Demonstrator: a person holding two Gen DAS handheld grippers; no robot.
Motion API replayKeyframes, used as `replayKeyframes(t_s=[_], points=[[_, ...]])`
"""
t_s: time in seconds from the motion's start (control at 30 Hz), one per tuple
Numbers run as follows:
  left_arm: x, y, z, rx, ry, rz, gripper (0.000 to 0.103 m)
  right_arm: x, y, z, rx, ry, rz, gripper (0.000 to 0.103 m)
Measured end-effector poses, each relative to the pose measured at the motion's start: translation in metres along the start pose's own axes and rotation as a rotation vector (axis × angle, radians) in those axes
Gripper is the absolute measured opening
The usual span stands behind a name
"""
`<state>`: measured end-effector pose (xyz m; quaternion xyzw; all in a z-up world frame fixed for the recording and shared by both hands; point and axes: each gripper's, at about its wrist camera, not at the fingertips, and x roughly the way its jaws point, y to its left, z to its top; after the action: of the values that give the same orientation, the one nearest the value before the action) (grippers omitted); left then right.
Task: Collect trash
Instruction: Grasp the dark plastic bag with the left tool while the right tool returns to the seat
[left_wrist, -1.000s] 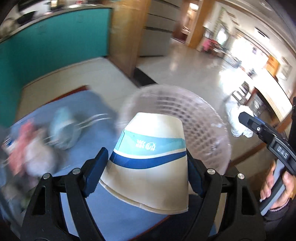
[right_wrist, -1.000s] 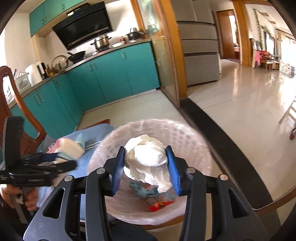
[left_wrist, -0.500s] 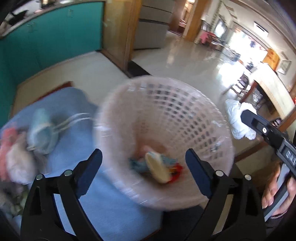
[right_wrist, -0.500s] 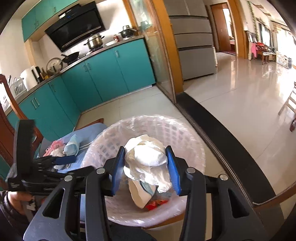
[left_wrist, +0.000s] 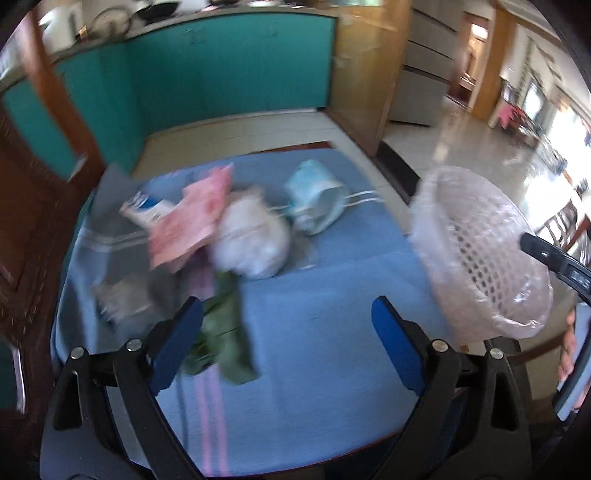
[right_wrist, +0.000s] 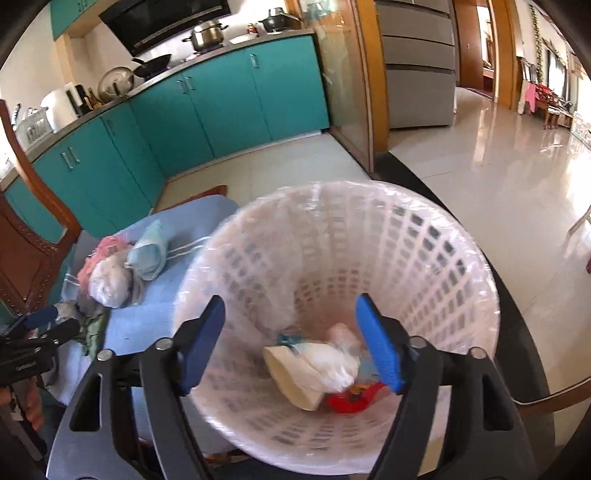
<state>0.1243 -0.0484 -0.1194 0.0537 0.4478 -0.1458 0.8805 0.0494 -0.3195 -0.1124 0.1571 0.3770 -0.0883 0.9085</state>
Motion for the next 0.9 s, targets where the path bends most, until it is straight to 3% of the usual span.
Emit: replayKeyframes(t_s=[0.23, 0.47, 0.6, 0.67, 0.73, 0.9], points=[[0.005, 0.064, -0.015, -0.119, 0.040, -0.021, 0.088, -0.007, 0.057, -0.004, -0.129, -0.023, 0.070, 0.074], [0.008, 0.108, 0.009, -0.149, 0.016, 0.050, 0.087, 0.011, 0.109, -0.003, -0.210, 0.010, 0.155, 0.074], [0.028, 0.131, 0.019, -0.192, 0.065, 0.086, 0.087, 0.031, 0.137, -0.008, -0.238, 0.057, 0.217, 0.074], [0.039, 0.138, 0.019, -0.205, 0.112, 0.095, 0.059, 0.043, 0.153, -0.014, -0.256, 0.096, 0.275, 0.074], [0.046, 0.143, 0.013, -0.231, 0.147, 0.076, 0.053, 0.056, 0.174, -0.025, -0.297, 0.133, 0.315, 0.074], [0.037, 0.143, 0.004, -0.227, 0.146, 0.049, 0.042, 0.074, 0.200, -0.042, -0.317, 0.194, 0.367, 0.074]])
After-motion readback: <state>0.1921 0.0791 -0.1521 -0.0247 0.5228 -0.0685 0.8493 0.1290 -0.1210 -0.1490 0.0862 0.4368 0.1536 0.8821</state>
